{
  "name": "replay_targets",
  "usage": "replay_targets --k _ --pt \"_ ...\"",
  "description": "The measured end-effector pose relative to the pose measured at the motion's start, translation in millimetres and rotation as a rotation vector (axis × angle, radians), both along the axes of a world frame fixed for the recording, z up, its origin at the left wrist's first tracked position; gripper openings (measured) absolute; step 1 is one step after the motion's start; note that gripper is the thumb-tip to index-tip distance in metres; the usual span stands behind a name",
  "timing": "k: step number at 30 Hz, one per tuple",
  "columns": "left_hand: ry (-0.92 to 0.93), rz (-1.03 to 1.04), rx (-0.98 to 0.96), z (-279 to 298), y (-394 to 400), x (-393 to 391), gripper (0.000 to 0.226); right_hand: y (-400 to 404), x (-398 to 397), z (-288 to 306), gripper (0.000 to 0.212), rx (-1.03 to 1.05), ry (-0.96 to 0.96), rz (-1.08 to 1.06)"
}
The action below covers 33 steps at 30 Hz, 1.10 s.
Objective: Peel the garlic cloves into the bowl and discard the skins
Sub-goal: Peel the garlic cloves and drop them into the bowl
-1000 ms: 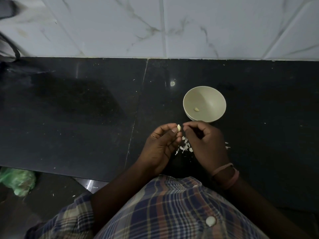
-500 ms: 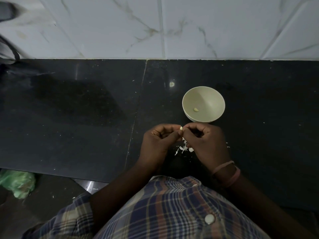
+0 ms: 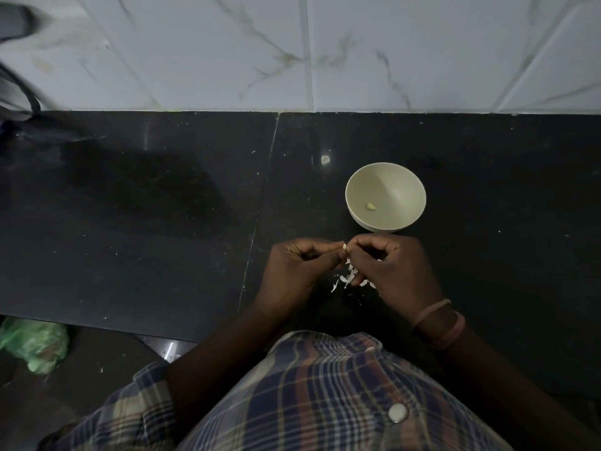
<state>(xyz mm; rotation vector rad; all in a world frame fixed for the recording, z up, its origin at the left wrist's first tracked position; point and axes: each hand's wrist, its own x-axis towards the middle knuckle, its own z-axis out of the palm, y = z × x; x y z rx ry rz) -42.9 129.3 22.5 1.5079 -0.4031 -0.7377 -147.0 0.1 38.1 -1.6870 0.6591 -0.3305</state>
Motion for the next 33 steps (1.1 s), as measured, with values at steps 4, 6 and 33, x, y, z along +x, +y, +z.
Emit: replay_targets --k 4,6,33 --pt "-0.039 -0.027 -0.019 -0.9 1.6 0.3 0.011 2.9 2.2 -0.5 0.013 0.028 0.013 -0.009" --pt "-0.01 -0.037 -0.022 0.3 2.3 -1.0 0.01 3.1 2.7 -1.0 0.012 0.057 0.023 -0.023" --pt "0.738 0.199 -0.09 -18.7 -44.1 5.4 0.009 -11.3 -1.8 -50.7 0.027 -0.13 0.245 -0.189"
